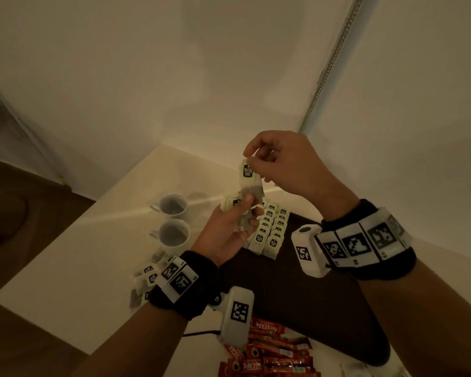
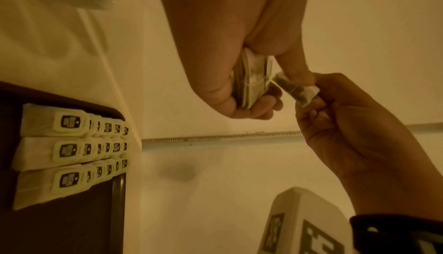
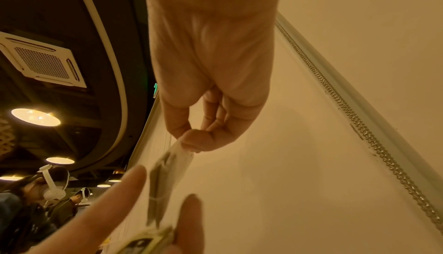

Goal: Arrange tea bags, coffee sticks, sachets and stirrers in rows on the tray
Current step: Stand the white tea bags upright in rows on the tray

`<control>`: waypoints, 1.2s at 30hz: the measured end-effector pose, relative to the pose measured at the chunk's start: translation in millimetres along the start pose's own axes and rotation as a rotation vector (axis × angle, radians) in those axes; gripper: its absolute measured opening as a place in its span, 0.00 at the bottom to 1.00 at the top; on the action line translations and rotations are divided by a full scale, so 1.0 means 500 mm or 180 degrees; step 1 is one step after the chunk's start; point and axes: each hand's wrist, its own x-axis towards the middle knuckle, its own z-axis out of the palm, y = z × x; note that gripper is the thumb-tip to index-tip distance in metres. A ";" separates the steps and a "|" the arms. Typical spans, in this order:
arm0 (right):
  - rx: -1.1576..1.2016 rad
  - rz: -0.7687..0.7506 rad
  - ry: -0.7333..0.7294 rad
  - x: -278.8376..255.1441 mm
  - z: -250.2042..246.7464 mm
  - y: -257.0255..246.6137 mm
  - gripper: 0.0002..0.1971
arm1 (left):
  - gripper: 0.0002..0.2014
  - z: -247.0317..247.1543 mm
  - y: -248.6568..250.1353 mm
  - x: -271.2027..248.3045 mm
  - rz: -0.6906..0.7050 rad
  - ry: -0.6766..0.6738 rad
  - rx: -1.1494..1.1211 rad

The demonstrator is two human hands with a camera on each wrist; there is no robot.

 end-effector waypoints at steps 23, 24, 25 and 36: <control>-0.0459 0.1359 -0.1275 -0.097 0.206 0.303 0.10 | 0.29 -0.163 0.053 0.019 -0.0236 0.1273 0.0127; -0.0456 0.1373 -0.1315 -0.099 0.221 0.309 0.10 | 0.30 -0.165 0.055 0.018 -0.0270 0.1254 0.0093; -0.0450 0.1388 -0.1313 -0.099 0.234 0.315 0.09 | 0.30 -0.167 0.056 0.018 -0.0301 0.1244 0.0068; -0.0551 0.1824 -0.0775 -0.073 0.294 0.388 0.06 | 0.31 -0.190 0.049 0.020 -0.0453 0.1197 0.0112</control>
